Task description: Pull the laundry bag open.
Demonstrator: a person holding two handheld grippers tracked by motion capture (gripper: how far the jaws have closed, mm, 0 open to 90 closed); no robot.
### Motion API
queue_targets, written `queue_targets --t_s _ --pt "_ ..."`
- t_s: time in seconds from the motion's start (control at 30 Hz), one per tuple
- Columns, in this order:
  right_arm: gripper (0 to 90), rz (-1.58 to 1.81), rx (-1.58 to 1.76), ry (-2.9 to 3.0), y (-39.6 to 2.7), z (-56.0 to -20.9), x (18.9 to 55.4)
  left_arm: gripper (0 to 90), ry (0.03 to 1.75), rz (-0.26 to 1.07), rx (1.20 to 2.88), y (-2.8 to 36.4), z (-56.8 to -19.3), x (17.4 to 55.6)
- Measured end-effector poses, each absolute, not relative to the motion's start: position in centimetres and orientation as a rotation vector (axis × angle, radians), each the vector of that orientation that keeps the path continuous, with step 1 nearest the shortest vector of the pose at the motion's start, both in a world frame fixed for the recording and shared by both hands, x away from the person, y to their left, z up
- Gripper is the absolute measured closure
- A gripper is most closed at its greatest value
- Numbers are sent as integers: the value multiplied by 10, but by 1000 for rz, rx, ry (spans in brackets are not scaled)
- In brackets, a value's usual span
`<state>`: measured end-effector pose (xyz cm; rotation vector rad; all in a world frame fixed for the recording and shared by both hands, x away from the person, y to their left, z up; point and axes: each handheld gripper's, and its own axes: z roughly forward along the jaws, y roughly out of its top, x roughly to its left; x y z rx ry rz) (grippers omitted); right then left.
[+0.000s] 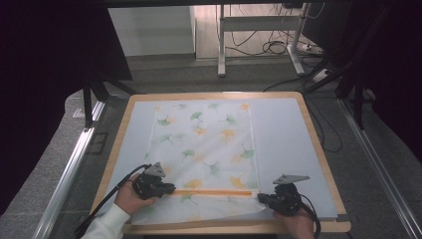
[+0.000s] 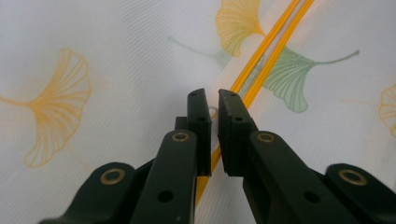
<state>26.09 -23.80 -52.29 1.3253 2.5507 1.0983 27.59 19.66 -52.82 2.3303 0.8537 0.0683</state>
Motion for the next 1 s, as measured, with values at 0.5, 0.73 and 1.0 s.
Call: queue_targets --t_s 0.5,0.73,1.0 --pt "898 1102 1323 2549 -238 -523 261 846 913 74 2304 224 -530 269" --pt "899 1105 1323 2556 -239 -523 261 846 937 66 2290 234 -530 268" --pt "899 1099 1323 2553 -238 -523 261 846 958 71 2281 243 -531 266"
